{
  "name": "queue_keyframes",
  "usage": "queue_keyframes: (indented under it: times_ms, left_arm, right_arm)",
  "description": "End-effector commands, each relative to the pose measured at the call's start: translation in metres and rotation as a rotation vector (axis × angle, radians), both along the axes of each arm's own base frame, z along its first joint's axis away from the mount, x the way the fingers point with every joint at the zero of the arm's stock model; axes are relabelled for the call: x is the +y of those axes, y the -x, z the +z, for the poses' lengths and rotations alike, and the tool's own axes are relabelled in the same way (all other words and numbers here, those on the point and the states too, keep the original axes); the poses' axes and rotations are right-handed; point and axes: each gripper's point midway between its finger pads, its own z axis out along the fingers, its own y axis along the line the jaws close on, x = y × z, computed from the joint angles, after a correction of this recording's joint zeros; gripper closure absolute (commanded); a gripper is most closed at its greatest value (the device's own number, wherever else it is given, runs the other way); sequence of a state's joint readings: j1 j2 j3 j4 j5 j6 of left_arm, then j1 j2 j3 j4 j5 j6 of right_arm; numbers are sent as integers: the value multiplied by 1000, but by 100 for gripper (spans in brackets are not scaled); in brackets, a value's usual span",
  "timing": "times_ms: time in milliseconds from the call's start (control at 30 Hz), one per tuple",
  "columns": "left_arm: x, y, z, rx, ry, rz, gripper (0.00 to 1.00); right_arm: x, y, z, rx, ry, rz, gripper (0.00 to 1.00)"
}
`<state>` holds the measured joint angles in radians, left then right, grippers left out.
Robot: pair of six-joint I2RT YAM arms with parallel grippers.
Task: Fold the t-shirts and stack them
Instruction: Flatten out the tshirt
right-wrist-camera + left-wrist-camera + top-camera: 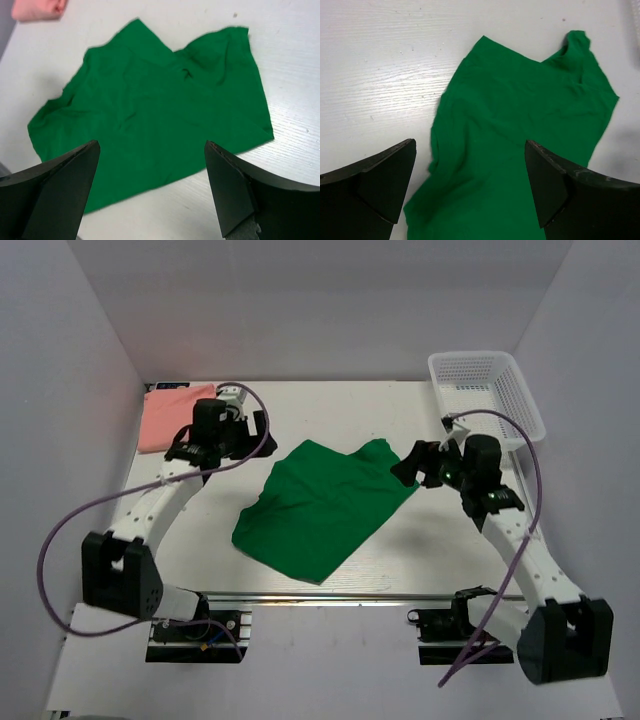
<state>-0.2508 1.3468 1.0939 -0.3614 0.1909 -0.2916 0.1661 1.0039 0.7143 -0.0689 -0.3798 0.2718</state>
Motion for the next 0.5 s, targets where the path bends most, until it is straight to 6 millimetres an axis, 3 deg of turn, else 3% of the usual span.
queue_keyframes:
  times_ms: [0, 33, 133, 167, 200, 233, 267, 300, 333, 367, 400, 433, 467]
  left_arm:
    - [-11, -22, -12, 34, -23, -29, 0]
    - [-13, -32, -33, 81, -46, -37, 0]
    - [-19, -56, -46, 119, -63, -43, 0]
    - [-24, -68, -40, 110, -62, -57, 0]
    - [-26, -78, -66, 159, -81, -63, 0]
    - [-28, -84, -76, 182, -86, -64, 0]
    - [-31, -97, -71, 172, -84, -64, 0]
    - [-33, -104, -78, 187, -87, -64, 0]
    - [-34, -108, -108, 253, -103, -65, 0]
    - [-37, -121, -103, 234, -106, -71, 0]
    - [-45, -124, -109, 247, -104, -89, 0]
    - [-47, -129, -115, 248, -111, -95, 0]
    - [-55, -134, -123, 260, -109, -111, 0]
  right_arm:
    - [15, -16, 22, -2, 13, 95, 10]
    - [16, -22, 12, 32, 22, 101, 10]
    - [12, -46, 5, 58, 61, 49, 10]
    - [10, -56, 2, 64, 73, 30, 10]
    - [10, -64, 8, 52, 85, 18, 10]
    - [4, -81, -6, 91, 128, -28, 10]
    - [1, -87, -9, 101, 145, -46, 10]
    - [1, -90, -15, 125, 167, -58, 10]
    - [-5, -105, -1, 100, 191, -105, 10]
    - [-5, -113, -29, 171, 221, -111, 10]
    - [-6, -115, -36, 197, 242, -117, 10]
    - [-3, -130, -30, 184, 246, -117, 10]
    - [-1, -135, -45, 218, 265, -117, 10]
